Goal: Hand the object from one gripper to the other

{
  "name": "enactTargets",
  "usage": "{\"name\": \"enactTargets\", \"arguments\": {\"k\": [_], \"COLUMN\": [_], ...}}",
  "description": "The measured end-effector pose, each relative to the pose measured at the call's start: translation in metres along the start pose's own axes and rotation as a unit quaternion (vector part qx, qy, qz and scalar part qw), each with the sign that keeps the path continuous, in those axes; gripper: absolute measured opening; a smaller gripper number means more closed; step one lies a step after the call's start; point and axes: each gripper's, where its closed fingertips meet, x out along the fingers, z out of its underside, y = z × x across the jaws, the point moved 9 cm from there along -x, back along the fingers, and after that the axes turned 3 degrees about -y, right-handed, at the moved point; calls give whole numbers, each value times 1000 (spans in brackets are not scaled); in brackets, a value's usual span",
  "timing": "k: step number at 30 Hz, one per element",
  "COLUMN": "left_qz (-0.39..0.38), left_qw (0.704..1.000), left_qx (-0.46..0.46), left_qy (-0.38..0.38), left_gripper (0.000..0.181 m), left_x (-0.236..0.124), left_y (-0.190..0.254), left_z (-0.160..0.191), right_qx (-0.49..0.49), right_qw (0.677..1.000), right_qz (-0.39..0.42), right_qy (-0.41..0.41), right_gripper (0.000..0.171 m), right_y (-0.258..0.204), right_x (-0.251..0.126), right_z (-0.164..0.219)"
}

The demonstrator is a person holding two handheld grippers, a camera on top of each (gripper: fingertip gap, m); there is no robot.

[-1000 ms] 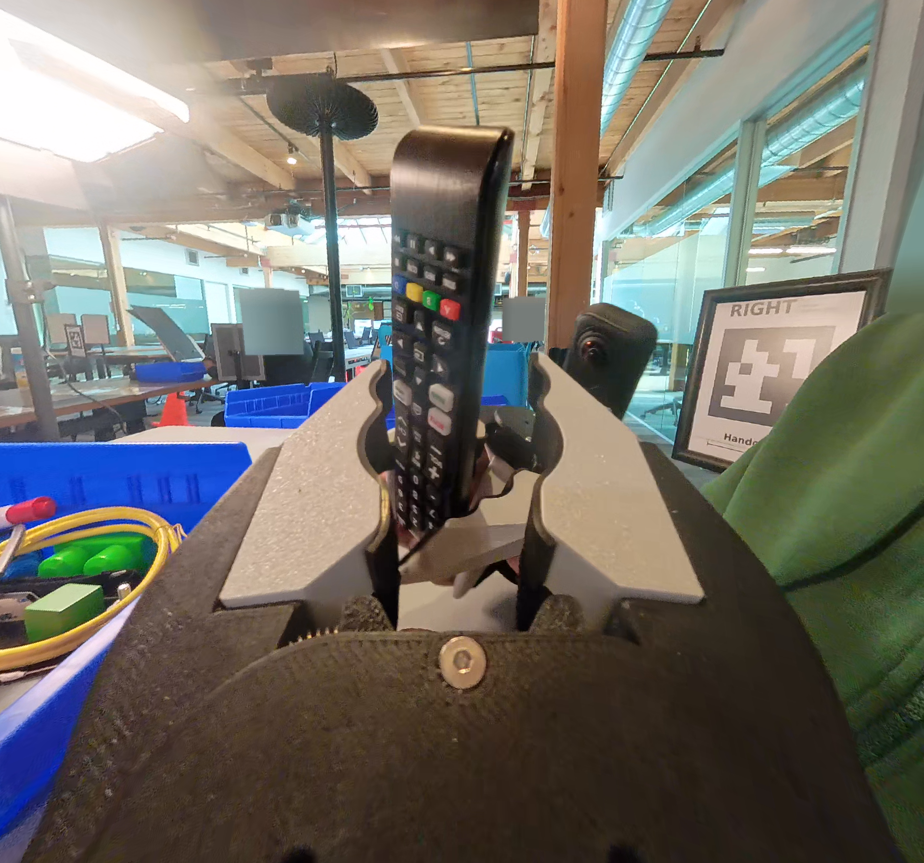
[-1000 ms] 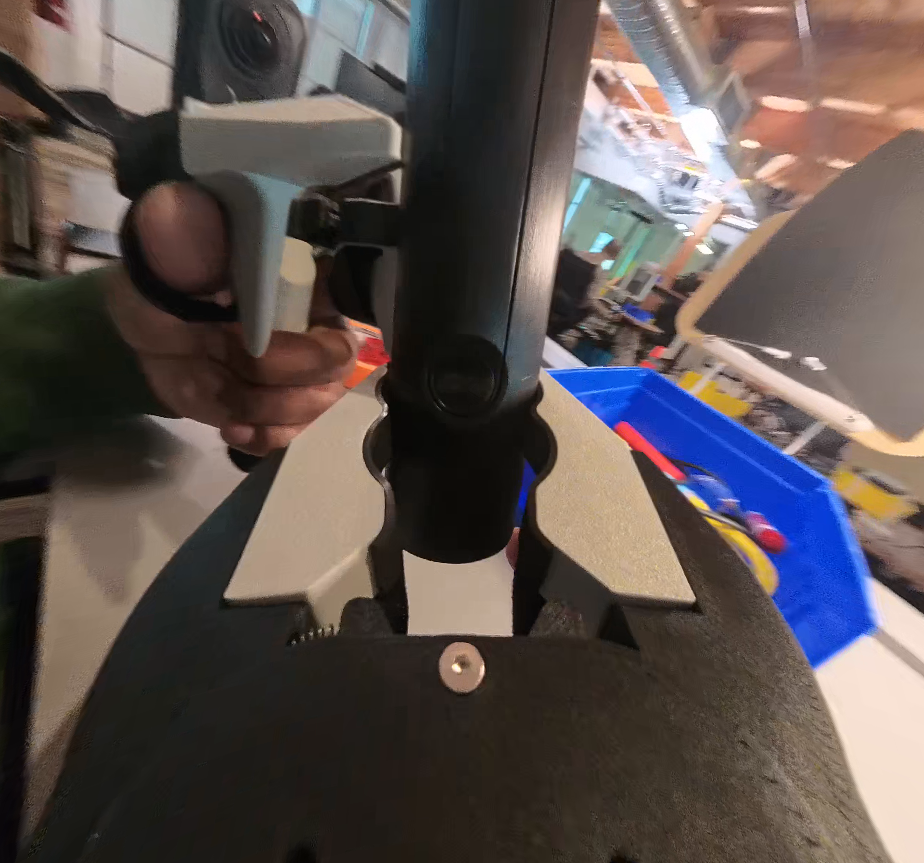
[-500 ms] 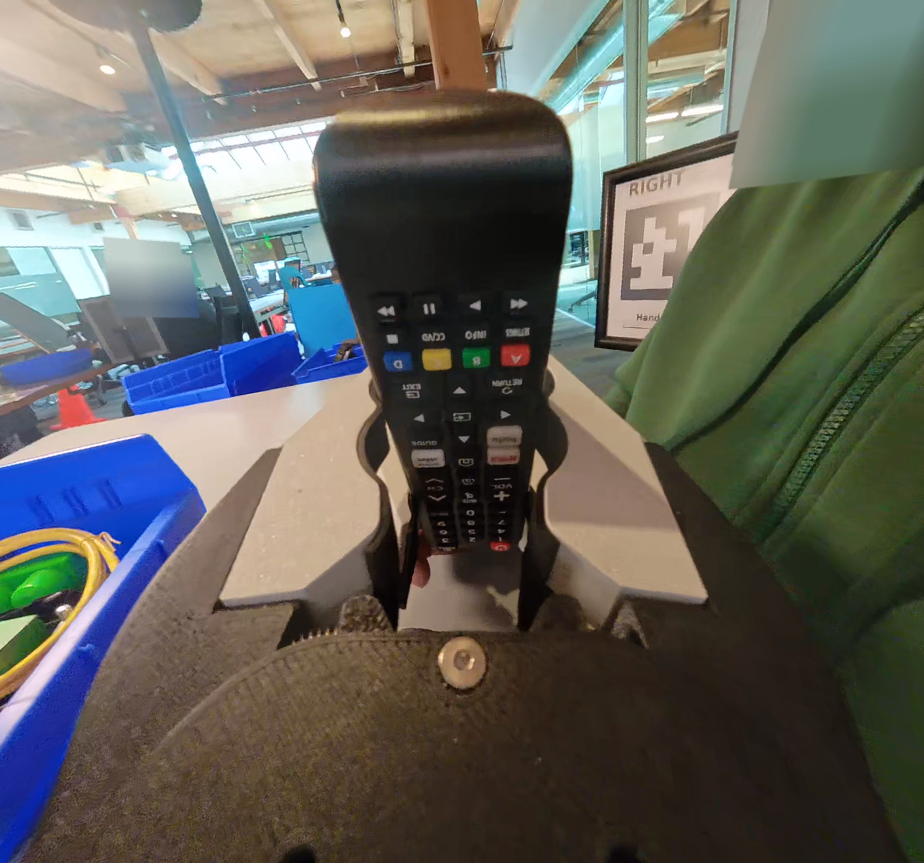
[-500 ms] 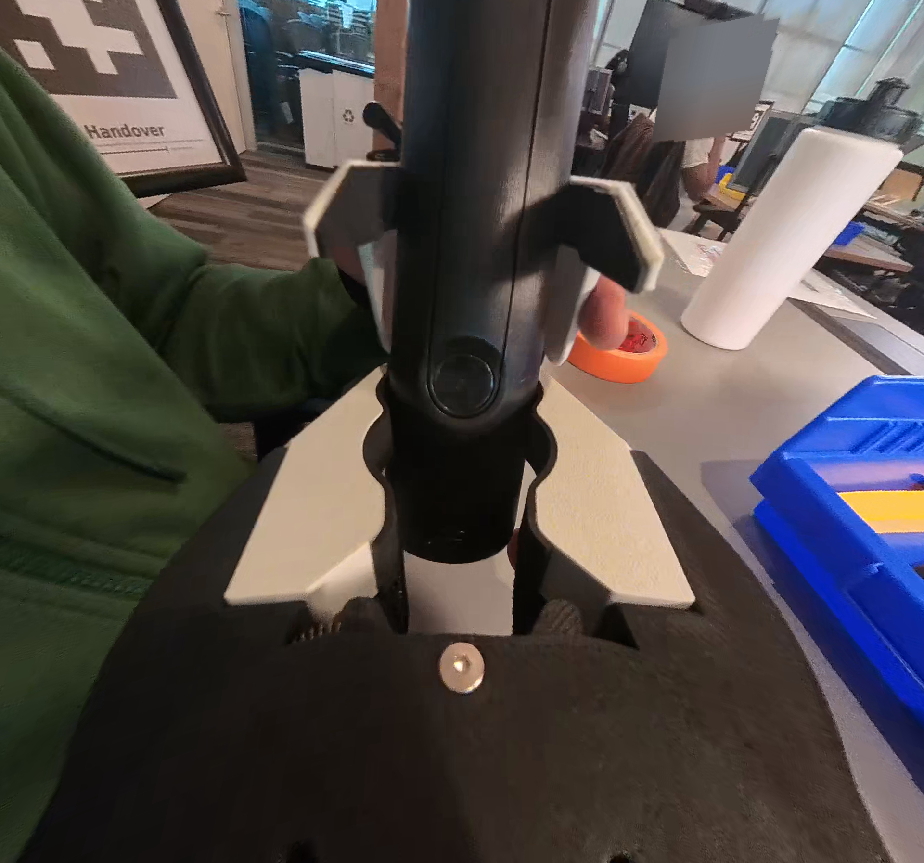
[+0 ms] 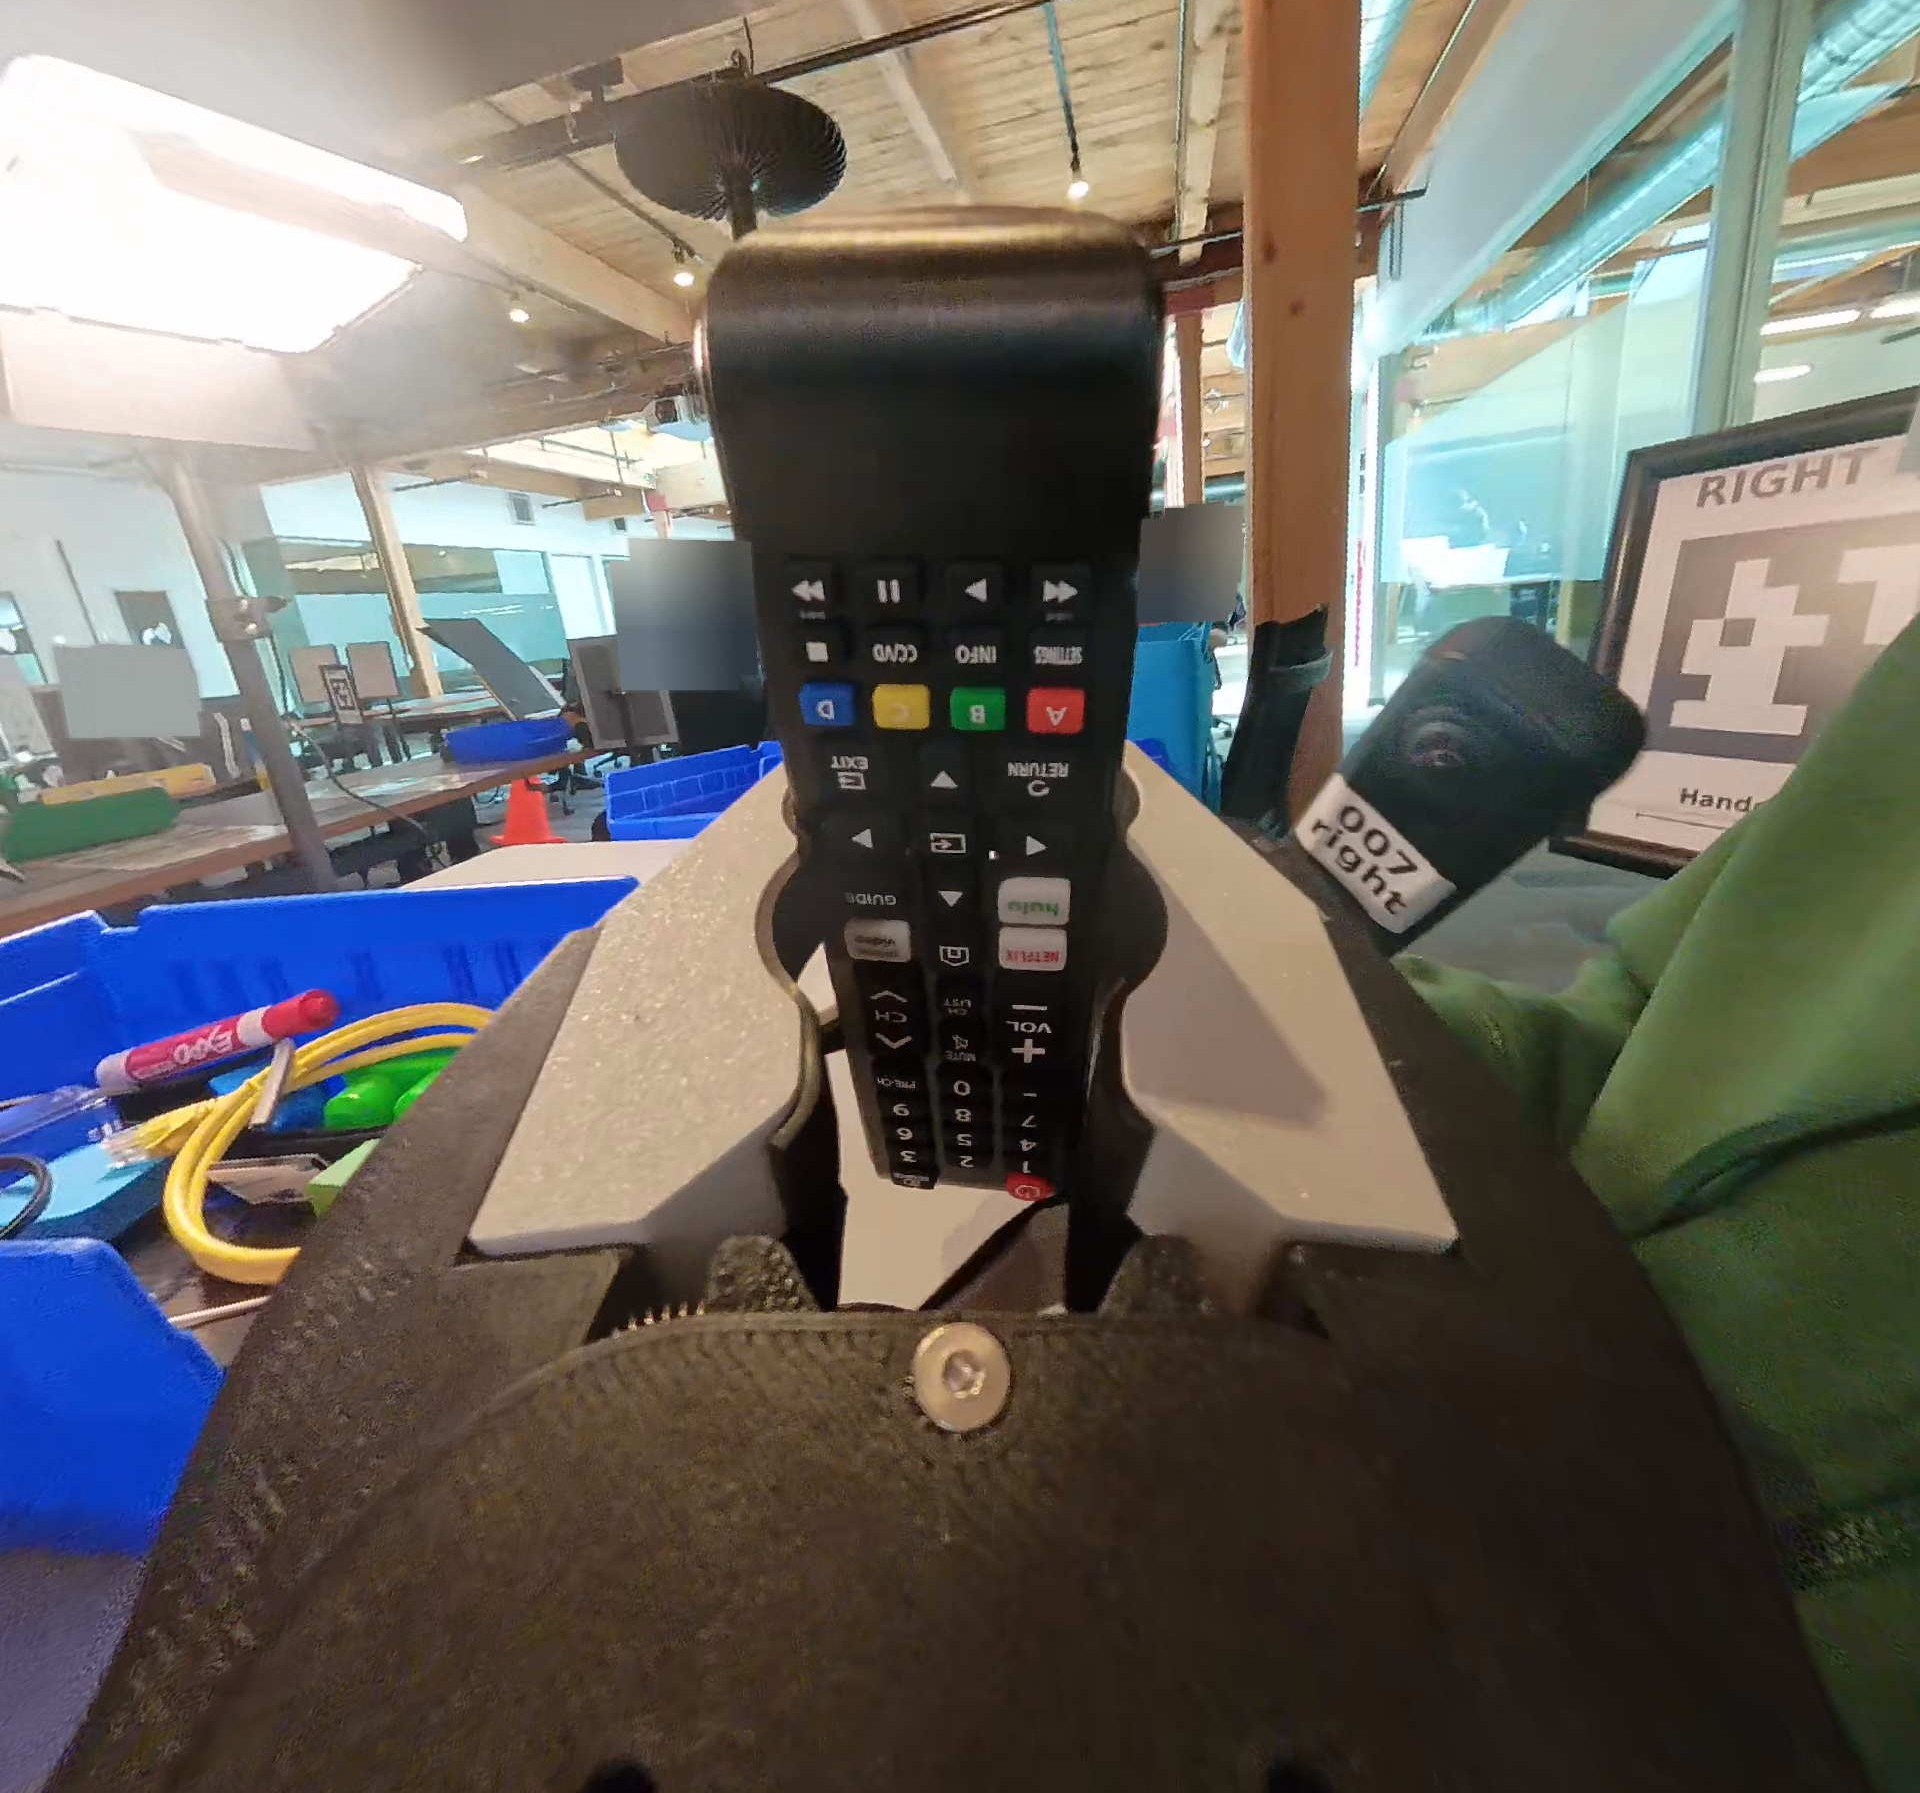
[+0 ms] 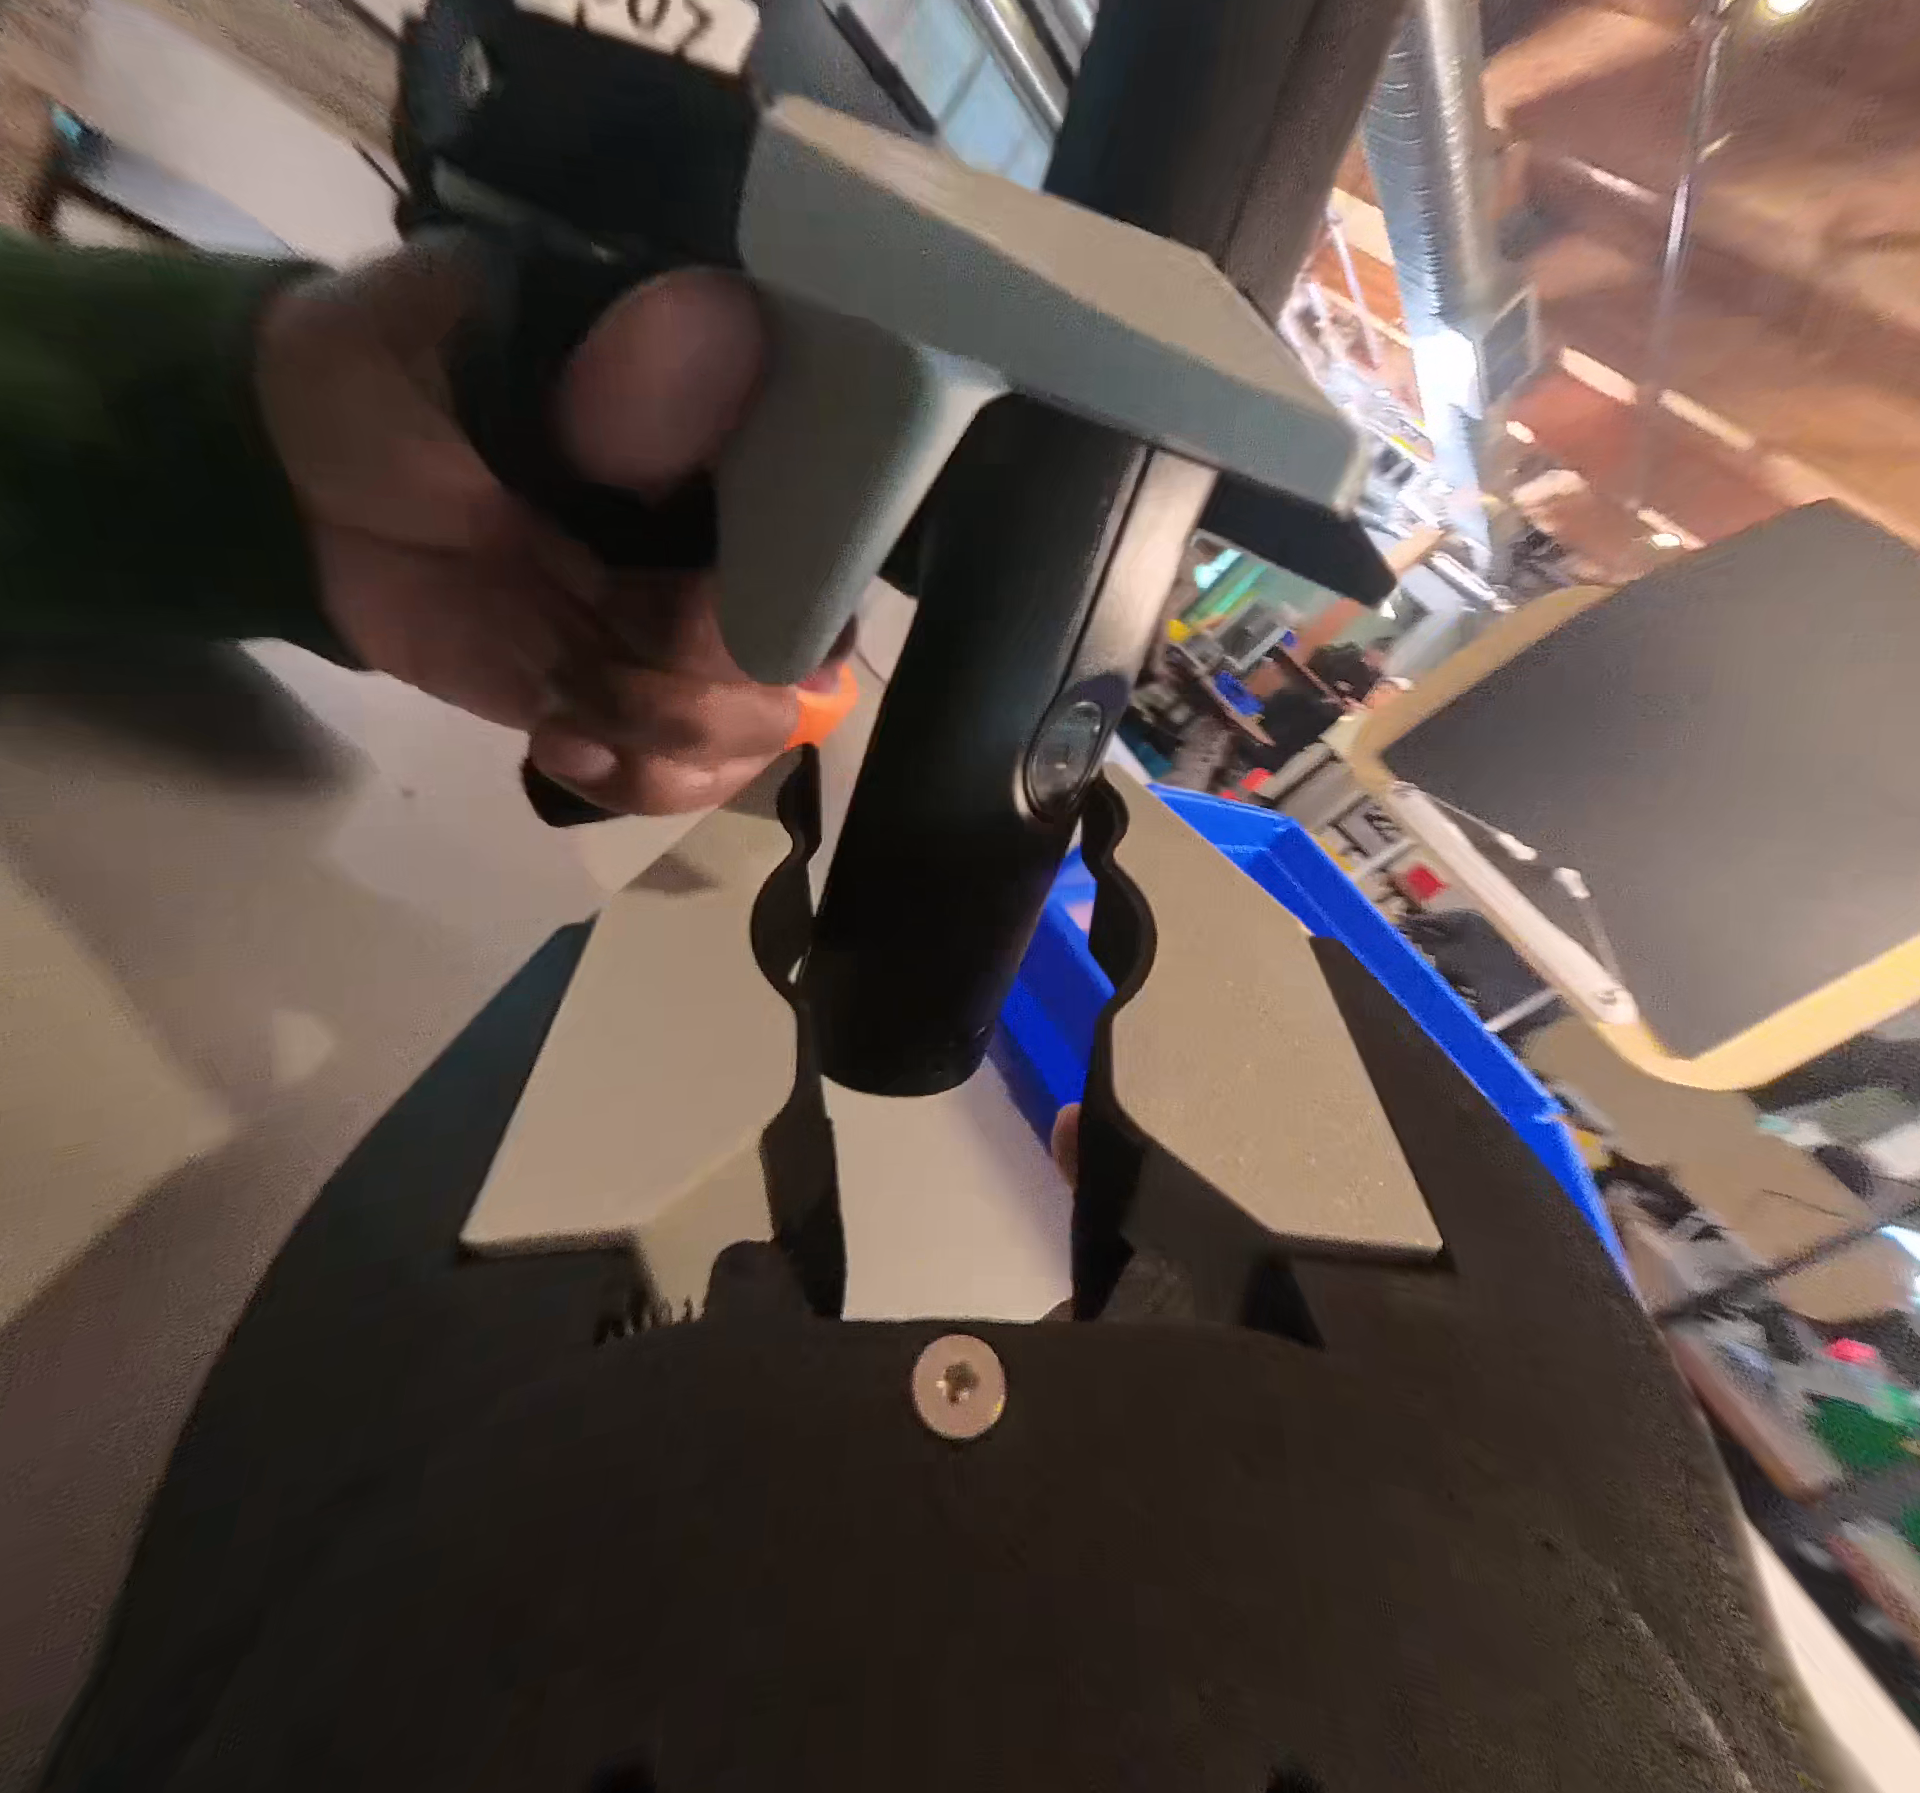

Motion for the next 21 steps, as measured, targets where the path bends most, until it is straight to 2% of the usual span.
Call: {"name": "enactTargets", "arguments": {"k": [2, 6, 12, 17, 21], "left_qz": [-17, -14, 29, 66, 77], "left_qw": [1000, 1000, 997, 996, 995], "left_qx": [8, -13, -34, -17, -14], "left_qy": [-8, 14, 66, 65, 54], "left_gripper": [51, 51, 51, 50, 41], "left_x": [0, -3, -11, -13, -14], "left_y": [-2, -4, -1, 7, 8], "left_z": [1, -2, -10, -11, -10], "right_qx": [-9, 50, 141, 222, 262], "right_qw": [1000, 999, 987, 958, 937], "right_qz": [23, 15, -76, -172, -220], "right_qy": [-15, 4, 31, 56, 70], "right_gripper": [47, 39, 37, 37, 37], "right_y": [3, 12, 12, 11, 11], "right_x": [1, -3, -7, -11, -13], "right_z": [2, 1, -3, -5, -6]}}
